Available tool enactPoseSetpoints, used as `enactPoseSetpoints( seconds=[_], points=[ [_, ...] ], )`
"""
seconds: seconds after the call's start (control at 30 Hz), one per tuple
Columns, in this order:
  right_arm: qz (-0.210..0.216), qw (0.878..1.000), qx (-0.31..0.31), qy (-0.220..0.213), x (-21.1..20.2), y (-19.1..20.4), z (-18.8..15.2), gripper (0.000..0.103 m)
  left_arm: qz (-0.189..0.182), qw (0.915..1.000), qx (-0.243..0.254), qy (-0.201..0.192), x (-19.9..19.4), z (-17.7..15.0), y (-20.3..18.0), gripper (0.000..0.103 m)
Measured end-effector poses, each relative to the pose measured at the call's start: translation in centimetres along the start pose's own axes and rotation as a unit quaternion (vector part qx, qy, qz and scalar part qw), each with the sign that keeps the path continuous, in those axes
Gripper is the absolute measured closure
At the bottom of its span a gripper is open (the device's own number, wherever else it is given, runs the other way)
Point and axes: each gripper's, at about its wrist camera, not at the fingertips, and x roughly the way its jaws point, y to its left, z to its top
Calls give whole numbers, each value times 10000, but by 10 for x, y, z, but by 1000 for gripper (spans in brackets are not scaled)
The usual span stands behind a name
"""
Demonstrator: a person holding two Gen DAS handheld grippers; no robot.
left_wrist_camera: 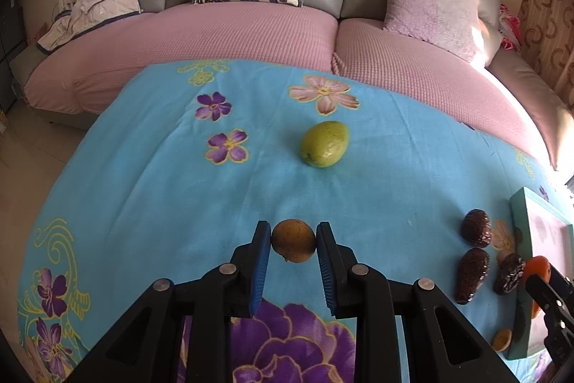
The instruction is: Organize fruits
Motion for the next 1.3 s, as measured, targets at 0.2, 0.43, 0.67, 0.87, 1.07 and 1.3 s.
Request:
enactPoseSetpoints(
  seconds=[0.2, 0.43, 0.67, 0.87, 1.07, 1.3],
  points=[
    [-67, 9998, 157, -63, -11, -16, -2, 63, -278, 9991, 205, -232, -28, -4, -33, 75],
    [-271, 9988, 400, -80, -27, -44, -7, 63, -591, 9963, 506, -375, -50, -13, -74, 75],
    [-670, 9940, 858, -66, -45, -89, -17, 63, -992, 9889, 1011, -442, -66, -24, -124, 75],
    [-1020, 9871, 1231, -100, -64, -126, -28, 63, -1456, 9763, 1573, -309, -72, -43, -175, 75],
    [-1276, 9801, 1507, -206, -85, -154, -37, 63, -1786, 9631, 2005, -192, -79, -62, -215, 75],
    [-1297, 9793, 1545, -163, -92, -164, -44, 63, -2020, 9500, 2379, 60, -76, -86, -248, 75]
  ],
)
